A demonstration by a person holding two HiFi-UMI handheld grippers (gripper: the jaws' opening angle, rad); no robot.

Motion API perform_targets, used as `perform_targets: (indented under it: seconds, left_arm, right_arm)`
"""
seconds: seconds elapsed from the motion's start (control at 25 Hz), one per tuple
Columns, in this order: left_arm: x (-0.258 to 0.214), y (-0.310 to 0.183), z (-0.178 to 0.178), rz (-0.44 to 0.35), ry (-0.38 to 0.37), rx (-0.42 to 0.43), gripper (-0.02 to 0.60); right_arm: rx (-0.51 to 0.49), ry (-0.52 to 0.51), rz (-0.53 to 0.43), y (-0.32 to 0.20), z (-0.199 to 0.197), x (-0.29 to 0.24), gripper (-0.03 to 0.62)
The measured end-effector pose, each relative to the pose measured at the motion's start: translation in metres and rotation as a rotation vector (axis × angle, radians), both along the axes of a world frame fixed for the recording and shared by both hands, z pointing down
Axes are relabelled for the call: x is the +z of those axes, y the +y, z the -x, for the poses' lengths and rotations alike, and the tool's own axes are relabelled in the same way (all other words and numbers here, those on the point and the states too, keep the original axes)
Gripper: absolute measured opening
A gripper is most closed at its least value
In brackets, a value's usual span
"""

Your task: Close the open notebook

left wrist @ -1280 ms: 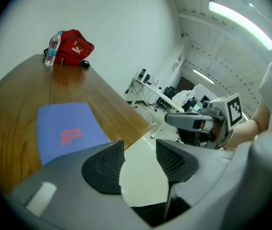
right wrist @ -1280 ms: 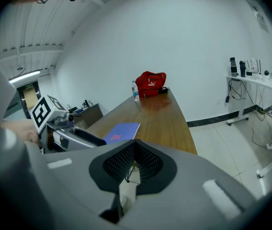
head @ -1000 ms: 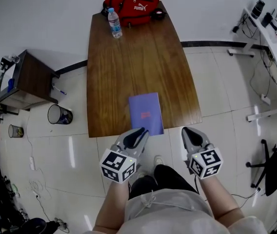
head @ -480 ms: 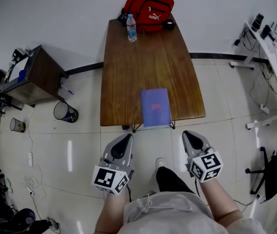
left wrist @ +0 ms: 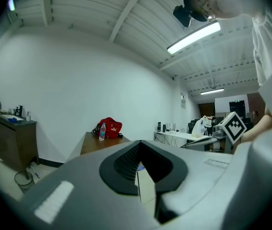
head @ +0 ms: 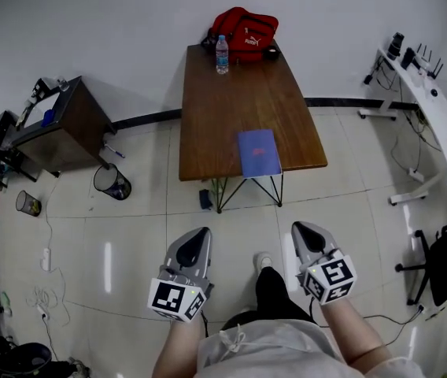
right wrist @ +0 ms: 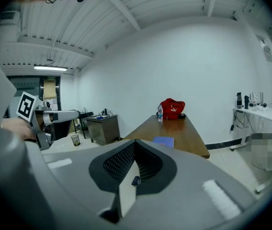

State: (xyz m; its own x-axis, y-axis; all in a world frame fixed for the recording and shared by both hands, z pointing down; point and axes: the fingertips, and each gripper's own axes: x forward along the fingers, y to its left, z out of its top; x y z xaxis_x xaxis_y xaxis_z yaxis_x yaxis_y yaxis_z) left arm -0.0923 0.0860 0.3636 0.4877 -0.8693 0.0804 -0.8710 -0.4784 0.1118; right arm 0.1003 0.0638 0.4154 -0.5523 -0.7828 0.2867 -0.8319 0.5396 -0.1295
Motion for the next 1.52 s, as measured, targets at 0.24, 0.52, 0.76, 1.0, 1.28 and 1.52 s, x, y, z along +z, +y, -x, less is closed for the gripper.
perform_targets:
  seconds: [0.24,0.52,0.76,1.0,1.28,1.52]
  left_arm:
    - [-0.014,0.055,0.005,-0.03,0.025,0.021,0.006]
    - [-0.023,0.09,-0.003,-0.051,-0.025,0.014,0.006]
    - [-0.025,0.106,-0.026,-0.044,-0.051,0.002,0.006]
    - [-0.022,0.119,-0.059,-0.028,-0.037,0.01,0.006]
    - [-0.031,0.129,-0.082,-0.052,-0.058,0.016,0.006]
    - [-0.031,0.131,-0.099,-0.049,-0.046,0.031,0.006]
  right_arm:
    - [0.011,0.006,-0.04,0.062,0.013,-0.024,0.006]
    - [0.012,0.012,-0.058,0.099,0.005,-0.034,0.006]
    - [-0.01,0.0,-0.074,0.116,-0.009,-0.039,0.006]
    - [-0.072,0.001,-0.112,0.129,-0.022,-0.046,0.006]
    - [-0.098,-0.005,-0.135,0.138,-0.036,-0.054,0.006]
    - [-0.103,-0.014,-0.146,0.14,-0.048,-0.06,0.006]
